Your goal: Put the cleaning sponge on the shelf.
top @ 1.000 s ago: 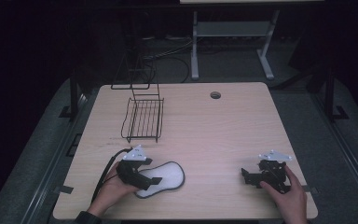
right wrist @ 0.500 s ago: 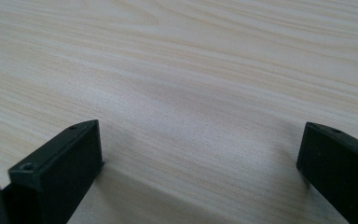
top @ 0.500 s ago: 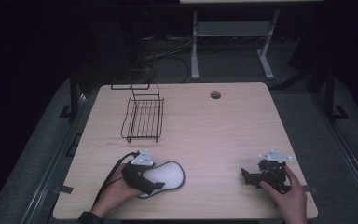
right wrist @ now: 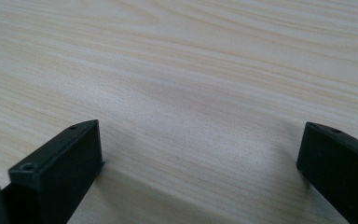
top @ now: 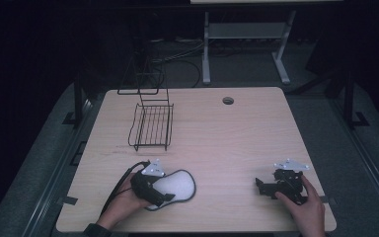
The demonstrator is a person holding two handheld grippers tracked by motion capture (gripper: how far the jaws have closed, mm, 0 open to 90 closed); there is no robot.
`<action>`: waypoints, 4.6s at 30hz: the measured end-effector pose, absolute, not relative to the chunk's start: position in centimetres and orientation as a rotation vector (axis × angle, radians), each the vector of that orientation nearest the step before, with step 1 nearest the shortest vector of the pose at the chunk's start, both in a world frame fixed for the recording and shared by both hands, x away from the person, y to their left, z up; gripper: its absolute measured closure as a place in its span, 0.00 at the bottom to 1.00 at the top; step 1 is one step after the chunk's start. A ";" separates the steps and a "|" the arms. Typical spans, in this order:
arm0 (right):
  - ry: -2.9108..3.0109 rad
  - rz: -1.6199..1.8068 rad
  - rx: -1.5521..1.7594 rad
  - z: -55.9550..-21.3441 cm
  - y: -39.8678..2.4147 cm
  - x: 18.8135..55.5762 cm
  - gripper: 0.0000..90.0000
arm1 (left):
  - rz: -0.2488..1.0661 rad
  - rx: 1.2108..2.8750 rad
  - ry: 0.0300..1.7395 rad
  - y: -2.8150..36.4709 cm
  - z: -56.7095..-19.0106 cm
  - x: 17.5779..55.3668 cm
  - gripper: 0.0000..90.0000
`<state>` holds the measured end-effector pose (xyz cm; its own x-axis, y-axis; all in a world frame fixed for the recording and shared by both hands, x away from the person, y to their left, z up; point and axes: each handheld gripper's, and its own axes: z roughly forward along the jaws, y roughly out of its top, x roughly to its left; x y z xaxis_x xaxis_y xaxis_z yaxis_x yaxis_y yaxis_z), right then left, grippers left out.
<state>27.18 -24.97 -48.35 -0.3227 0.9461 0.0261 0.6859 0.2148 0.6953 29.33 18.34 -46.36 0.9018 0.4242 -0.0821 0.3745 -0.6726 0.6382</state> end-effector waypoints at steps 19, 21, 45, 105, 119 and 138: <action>2.088 0.870 1.513 -48.3 -25.0 27.1 0.00 | 0.094 2.404 0.551 18.5 -45.7 29.3 0.24; 2.088 0.870 1.513 -48.3 -25.0 27.1 0.00 | 0.096 2.404 0.551 18.5 -45.6 29.4 0.25; 2.088 0.870 1.513 -48.3 -25.0 27.1 0.00 | 0.110 2.314 0.594 20.1 -44.3 29.6 0.54; 2.089 0.870 1.513 -48.3 -25.0 27.1 0.00 | 0.012 2.130 0.623 21.8 -40.0 29.5 0.93; 2.089 0.870 1.512 -48.3 -25.0 27.1 0.00 | 0.027 2.101 0.642 22.8 -38.8 30.8 0.93; 2.089 0.870 1.512 -48.3 -25.0 27.1 0.00 | 0.078 2.073 0.694 24.2 -37.7 33.6 0.93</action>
<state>27.14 -24.96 -48.35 -0.3224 0.9462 0.0269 0.6854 0.2138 0.6961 33.60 24.19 -37.73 0.8393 0.5033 -0.2056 0.4452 -0.4192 0.7913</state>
